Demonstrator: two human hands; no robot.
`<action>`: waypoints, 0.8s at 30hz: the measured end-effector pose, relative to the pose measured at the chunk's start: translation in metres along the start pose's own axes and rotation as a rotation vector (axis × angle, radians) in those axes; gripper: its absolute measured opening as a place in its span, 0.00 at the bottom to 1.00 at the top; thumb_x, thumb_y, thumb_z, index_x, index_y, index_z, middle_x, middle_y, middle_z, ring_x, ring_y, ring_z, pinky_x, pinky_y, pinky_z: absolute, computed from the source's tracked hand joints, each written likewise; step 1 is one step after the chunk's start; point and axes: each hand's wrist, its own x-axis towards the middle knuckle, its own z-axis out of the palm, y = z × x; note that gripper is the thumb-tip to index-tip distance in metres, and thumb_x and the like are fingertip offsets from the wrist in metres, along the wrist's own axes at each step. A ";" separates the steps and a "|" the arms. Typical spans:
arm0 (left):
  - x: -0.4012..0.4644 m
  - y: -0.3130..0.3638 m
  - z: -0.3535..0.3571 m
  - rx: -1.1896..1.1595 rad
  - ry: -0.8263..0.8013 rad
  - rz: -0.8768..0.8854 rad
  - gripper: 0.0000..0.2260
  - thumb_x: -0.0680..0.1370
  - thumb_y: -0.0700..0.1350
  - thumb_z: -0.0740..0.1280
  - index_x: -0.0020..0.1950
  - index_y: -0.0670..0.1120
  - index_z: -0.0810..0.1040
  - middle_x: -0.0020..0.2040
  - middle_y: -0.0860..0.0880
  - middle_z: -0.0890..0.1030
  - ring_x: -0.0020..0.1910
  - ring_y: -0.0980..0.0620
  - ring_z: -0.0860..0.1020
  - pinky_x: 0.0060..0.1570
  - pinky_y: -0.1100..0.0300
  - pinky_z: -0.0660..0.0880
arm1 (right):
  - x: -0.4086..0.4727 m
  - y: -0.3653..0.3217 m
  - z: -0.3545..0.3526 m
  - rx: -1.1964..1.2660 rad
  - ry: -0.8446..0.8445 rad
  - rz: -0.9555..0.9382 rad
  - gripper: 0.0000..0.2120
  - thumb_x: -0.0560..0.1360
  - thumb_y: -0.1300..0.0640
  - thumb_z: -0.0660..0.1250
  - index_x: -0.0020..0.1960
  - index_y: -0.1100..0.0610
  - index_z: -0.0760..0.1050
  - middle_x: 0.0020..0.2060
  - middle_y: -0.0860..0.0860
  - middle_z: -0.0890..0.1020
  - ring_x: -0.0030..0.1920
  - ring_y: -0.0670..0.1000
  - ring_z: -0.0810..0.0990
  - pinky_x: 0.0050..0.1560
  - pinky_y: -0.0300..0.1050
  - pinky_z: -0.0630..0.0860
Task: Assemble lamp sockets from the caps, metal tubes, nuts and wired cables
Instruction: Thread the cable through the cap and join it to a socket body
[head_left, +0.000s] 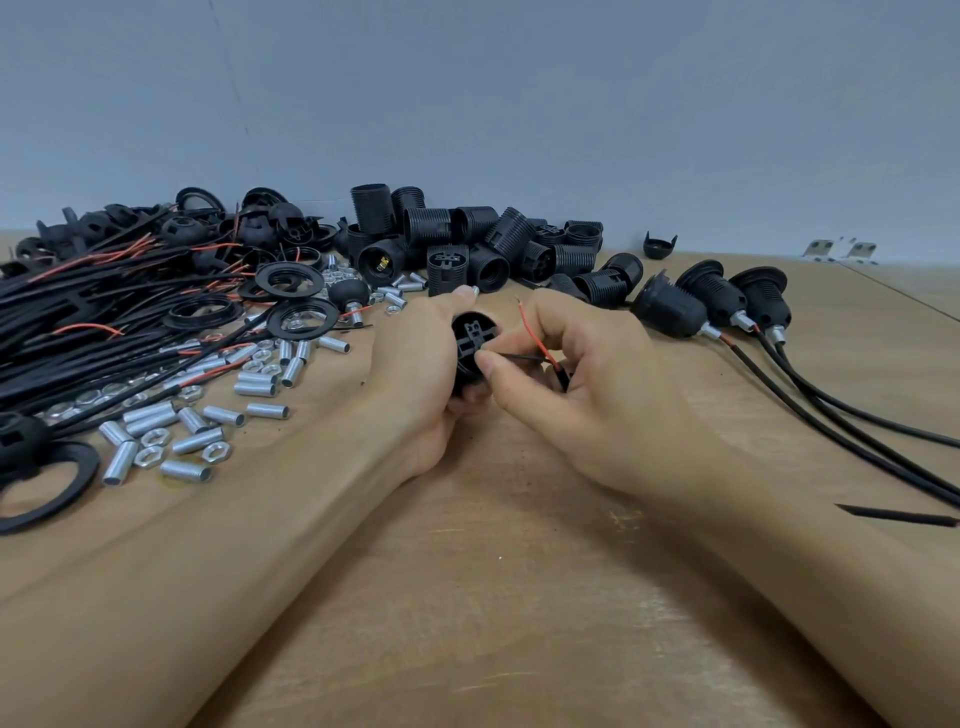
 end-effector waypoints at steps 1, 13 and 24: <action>0.000 0.000 0.000 -0.014 -0.012 -0.003 0.17 0.81 0.46 0.59 0.33 0.45 0.69 0.32 0.43 0.69 0.23 0.51 0.64 0.20 0.69 0.56 | 0.000 0.000 0.001 0.016 -0.001 -0.002 0.07 0.76 0.63 0.70 0.42 0.64 0.76 0.35 0.54 0.84 0.35 0.54 0.80 0.37 0.49 0.74; -0.002 0.003 -0.002 -0.047 -0.119 -0.030 0.16 0.82 0.45 0.56 0.33 0.45 0.66 0.26 0.48 0.66 0.18 0.54 0.61 0.20 0.68 0.53 | 0.001 0.001 -0.002 -0.046 0.042 -0.025 0.06 0.76 0.61 0.71 0.43 0.63 0.78 0.33 0.47 0.82 0.37 0.46 0.80 0.36 0.41 0.75; -0.003 0.006 -0.003 -0.005 -0.094 0.017 0.15 0.82 0.45 0.57 0.36 0.47 0.69 0.24 0.52 0.74 0.19 0.55 0.63 0.18 0.67 0.55 | 0.004 0.002 -0.010 -0.021 0.063 -0.033 0.11 0.81 0.59 0.62 0.54 0.58 0.83 0.43 0.48 0.74 0.44 0.43 0.73 0.44 0.36 0.69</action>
